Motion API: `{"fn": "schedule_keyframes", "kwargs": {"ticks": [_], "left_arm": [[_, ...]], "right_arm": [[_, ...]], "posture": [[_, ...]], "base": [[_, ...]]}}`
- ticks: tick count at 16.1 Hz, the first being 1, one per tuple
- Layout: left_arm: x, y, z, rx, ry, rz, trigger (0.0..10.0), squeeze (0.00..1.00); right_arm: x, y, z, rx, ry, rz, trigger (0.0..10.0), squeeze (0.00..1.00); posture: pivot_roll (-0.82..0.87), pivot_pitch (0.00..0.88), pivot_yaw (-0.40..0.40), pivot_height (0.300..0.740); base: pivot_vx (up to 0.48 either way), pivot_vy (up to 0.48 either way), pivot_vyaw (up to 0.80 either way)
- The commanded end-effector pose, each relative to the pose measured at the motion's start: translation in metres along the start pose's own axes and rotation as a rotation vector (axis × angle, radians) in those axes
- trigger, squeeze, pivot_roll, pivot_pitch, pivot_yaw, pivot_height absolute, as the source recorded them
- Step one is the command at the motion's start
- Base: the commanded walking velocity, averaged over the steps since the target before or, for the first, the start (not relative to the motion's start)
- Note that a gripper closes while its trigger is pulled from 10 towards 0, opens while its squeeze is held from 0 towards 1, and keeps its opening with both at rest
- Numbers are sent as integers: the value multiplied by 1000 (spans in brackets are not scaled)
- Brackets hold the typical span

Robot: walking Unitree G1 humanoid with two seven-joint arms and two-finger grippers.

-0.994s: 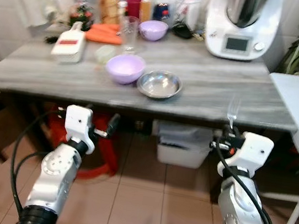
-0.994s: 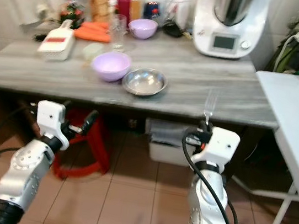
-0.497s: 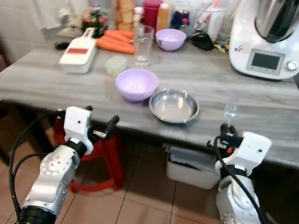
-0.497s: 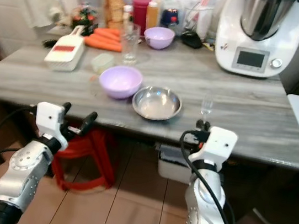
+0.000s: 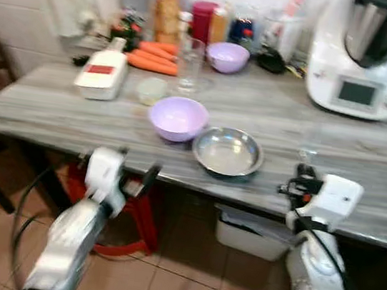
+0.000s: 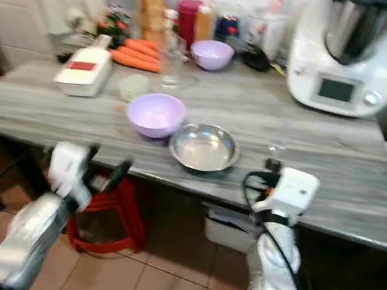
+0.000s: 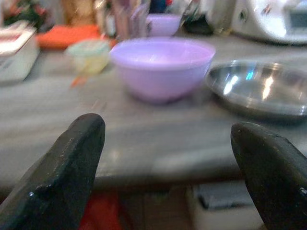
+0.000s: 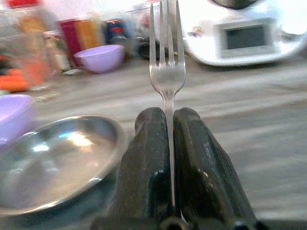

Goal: Setting the table

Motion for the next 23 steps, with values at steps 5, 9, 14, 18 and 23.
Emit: {"fn": "schedule_keyframes", "kwargs": {"ticks": [5, 9, 14, 18, 23], "left_arm": [[24, 9, 6, 18, -192, 10, 10000, 0], [37, 10, 12, 6, -322, -29, 10000, 0], [42, 9, 16, -12, -379, -28, 10000, 0], [46, 8, 17, -24, -405, -29, 10000, 0], [55, 13, 16, 4, -449, -17, 10000, 0]], "right_arm": [[17, -5, -7, -41, -89, -19, 10000, 0], [33, -12, -18, -114, -186, -20, 10000, 0], [39, -14, -39, -185, -227, -38, 10000, 0], [32, -20, -61, -257, -227, -49, 10000, 0], [15, -24, -83, -325, -172, -45, 10000, 0]], "posture": [[-15, 0, 55, 740], [-21, 0, 65, 740], [-23, 0, 64, 740], [-19, 11, 66, 740], [-7, 22, 60, 740]], "base": [[0, 0, 0], [0, 0, 0], [0, 0, 0], [0, 0, 0], [0, 0, 0]]}}
Point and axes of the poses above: a point about 5 cm out from each wrist's last joint towards the gripper, its own z axis pointing back from the gripper into the wrist, its own y axis along the axis of the wrist's last joint, x = y × z, the point moved 4 cm from there along -z, pointing out of the wrist towards the gripper, and after that the axes turned 3 degrees about -z, right-handed, at the moved point
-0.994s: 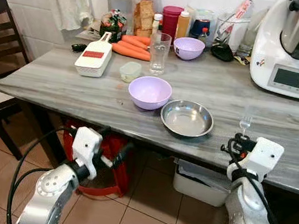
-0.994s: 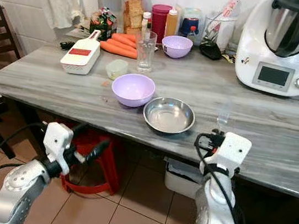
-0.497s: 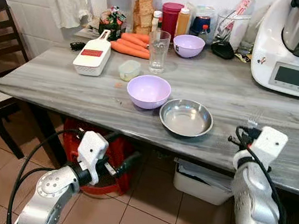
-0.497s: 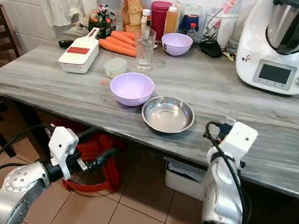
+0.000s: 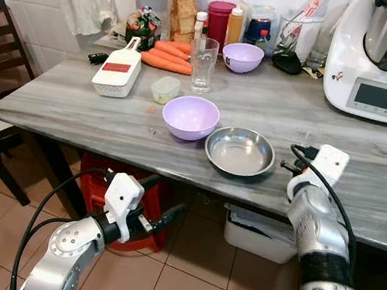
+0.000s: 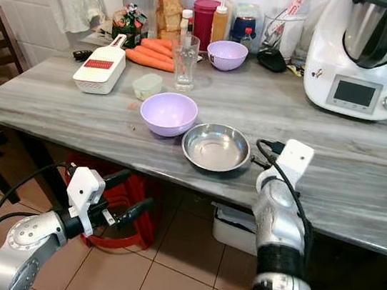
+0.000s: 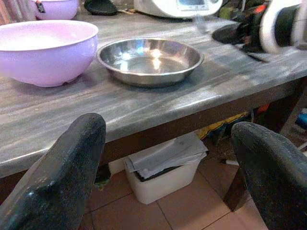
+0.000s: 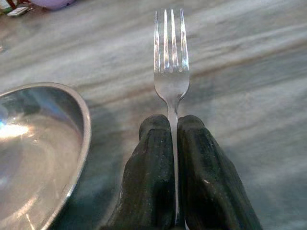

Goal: Setting the table

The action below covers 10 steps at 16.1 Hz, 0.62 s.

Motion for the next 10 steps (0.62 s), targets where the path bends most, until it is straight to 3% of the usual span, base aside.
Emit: {"fn": "schedule_keyframes", "kwargs": {"ticks": [1, 10], "left_arm": [[4, 8, -2, 29, -31, -8, 10000, 0], [10, 15, -8, 51, -41, -12, 10000, 0]], "right_arm": [[-7, 2, -3, -6, 26, 17, 10000, 0], [-10, -6, -15, -59, 66, 78, 10000, 0]], "posture": [[-6, 22, 59, 740], [-6, 17, 47, 740]], "base": [[0, 0, 0], [0, 0, 0]]}}
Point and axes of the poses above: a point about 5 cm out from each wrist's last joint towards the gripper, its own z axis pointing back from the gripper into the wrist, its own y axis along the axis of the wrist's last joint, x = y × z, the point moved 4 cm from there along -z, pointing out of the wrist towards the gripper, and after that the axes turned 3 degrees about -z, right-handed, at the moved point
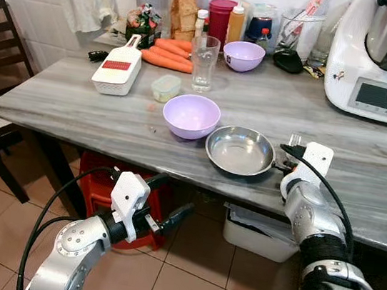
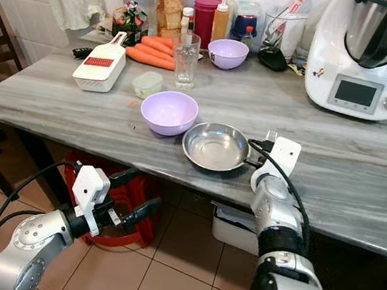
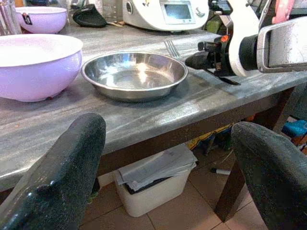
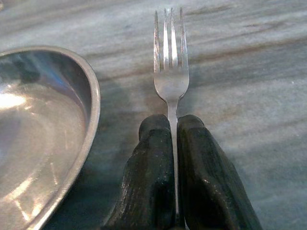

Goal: Setting the table

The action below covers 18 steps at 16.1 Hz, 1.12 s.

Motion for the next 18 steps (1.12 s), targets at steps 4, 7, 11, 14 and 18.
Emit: {"fn": "schedule_keyframes", "kwargs": {"ticks": [4, 7, 11, 14, 18], "left_arm": [[4, 11, -5, 28, -39, -7, 10000, 0], [8, 12, -6, 26, -72, 1, 10000, 0], [8, 12, -6, 22, -86, -1, 10000, 0], [7, 12, -6, 21, -83, -3, 10000, 0], [2, 16, -8, 38, -56, -15, 10000, 0]], "right_arm": [[-11, 3, -2, 4, 48, 40, 10000, 110], [-11, 1, -3, 4, 50, 42, 10000, 1000], [-9, -1, -4, 9, 48, 52, 10000, 1000], [-8, 3, -4, 29, 45, 50, 10000, 1000], [-2, 17, -1, 113, 28, 36, 10000, 1000]], "posture": [[0, 9, 41, 740], [1, 1, 37, 740], [3, 0, 32, 740], [3, 0, 32, 740], [5, 0, 31, 740]], "base": [[0, 0, 0], [0, 0, 0], [0, 0, 0], [0, 0, 0], [0, 0, 0]]}}
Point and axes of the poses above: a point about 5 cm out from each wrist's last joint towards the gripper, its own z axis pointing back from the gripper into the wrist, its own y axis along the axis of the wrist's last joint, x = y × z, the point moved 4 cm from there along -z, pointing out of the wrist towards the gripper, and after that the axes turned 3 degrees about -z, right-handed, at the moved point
